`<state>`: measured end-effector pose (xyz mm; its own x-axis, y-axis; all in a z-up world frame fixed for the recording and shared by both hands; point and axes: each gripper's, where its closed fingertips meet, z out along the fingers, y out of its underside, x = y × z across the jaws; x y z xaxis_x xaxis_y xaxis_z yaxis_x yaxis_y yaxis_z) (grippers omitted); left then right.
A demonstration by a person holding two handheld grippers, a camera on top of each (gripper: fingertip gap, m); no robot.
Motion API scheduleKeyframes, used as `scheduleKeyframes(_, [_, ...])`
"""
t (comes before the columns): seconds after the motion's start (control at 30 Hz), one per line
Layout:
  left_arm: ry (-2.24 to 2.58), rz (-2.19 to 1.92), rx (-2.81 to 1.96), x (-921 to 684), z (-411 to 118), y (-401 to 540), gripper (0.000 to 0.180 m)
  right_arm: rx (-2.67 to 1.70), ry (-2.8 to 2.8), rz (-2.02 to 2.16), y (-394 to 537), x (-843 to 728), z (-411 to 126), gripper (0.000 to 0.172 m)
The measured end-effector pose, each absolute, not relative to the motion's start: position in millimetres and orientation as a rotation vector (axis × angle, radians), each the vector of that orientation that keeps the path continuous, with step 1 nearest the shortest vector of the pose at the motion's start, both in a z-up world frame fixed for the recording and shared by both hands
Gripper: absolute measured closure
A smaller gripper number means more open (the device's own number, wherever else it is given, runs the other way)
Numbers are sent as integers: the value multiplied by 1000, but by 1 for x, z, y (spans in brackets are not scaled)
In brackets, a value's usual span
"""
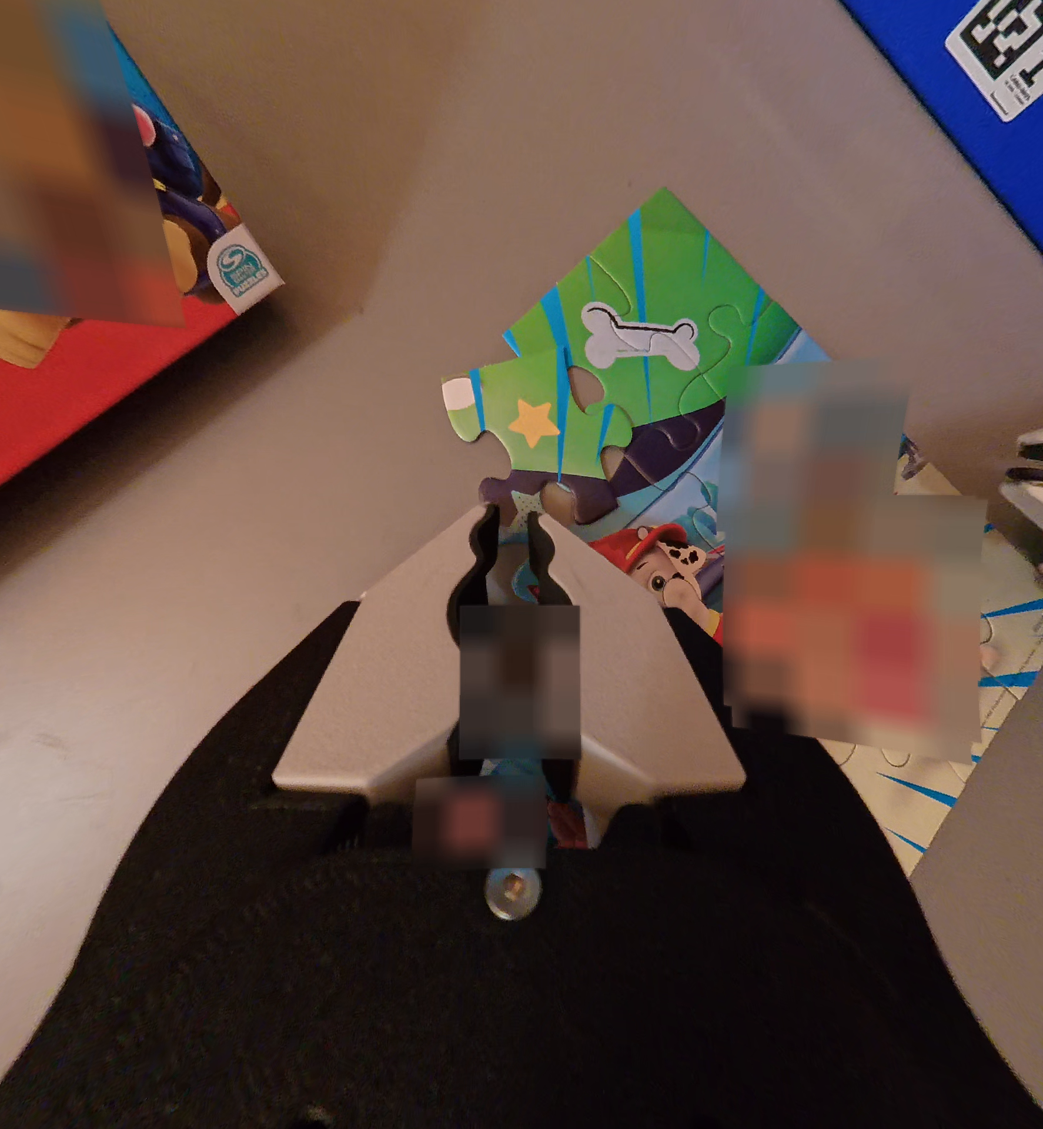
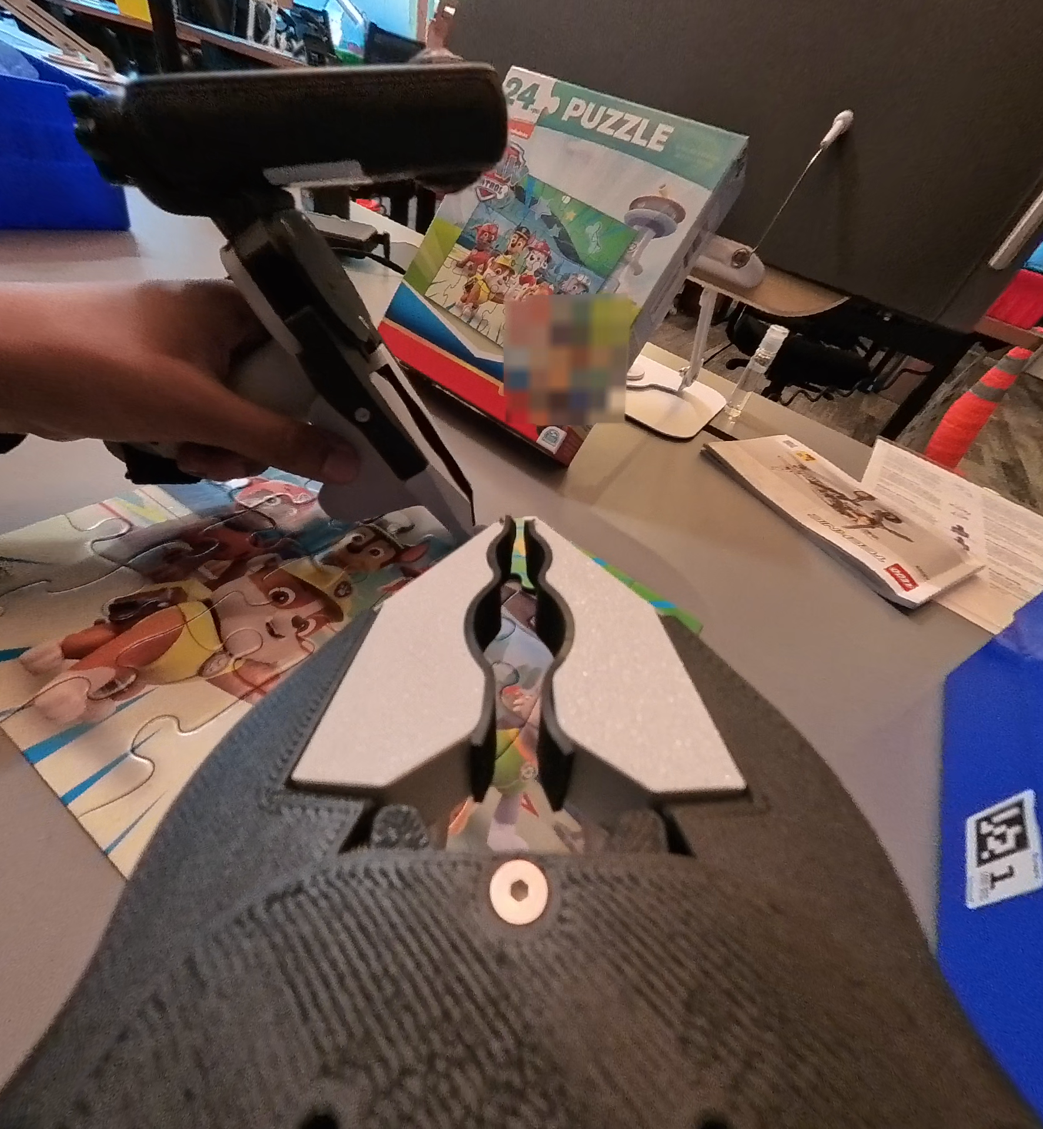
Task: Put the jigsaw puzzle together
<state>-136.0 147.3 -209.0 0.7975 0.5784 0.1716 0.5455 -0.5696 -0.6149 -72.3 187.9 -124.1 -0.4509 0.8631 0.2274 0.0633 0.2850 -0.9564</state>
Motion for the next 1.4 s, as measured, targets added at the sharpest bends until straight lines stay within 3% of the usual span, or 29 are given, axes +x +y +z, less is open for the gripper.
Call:
scheduleKeyframes(0.1, [-828,47,-2295,-136,-209,147,172,-906,-1826,1231,186,-79,-137,160])
scheduleKeyframes(0.17, [-828,33,-2282,-136,-207,147,171,-1012,-1881,1175,190,-87,-148,138])
scheduleKeyframes(0.27, [-823,41,-2253,-140,-202,147,170,-1088,-2006,1029,197,-97,-166,125])
scheduleKeyframes(0.7, [-829,8,-2210,-163,-203,149,169,-1009,-2321,830,190,-135,-201,129])
scheduleKeyframes(1.4, [-763,-37,-2270,-149,-207,154,173,-1097,-2196,814,213,-153,-199,135])
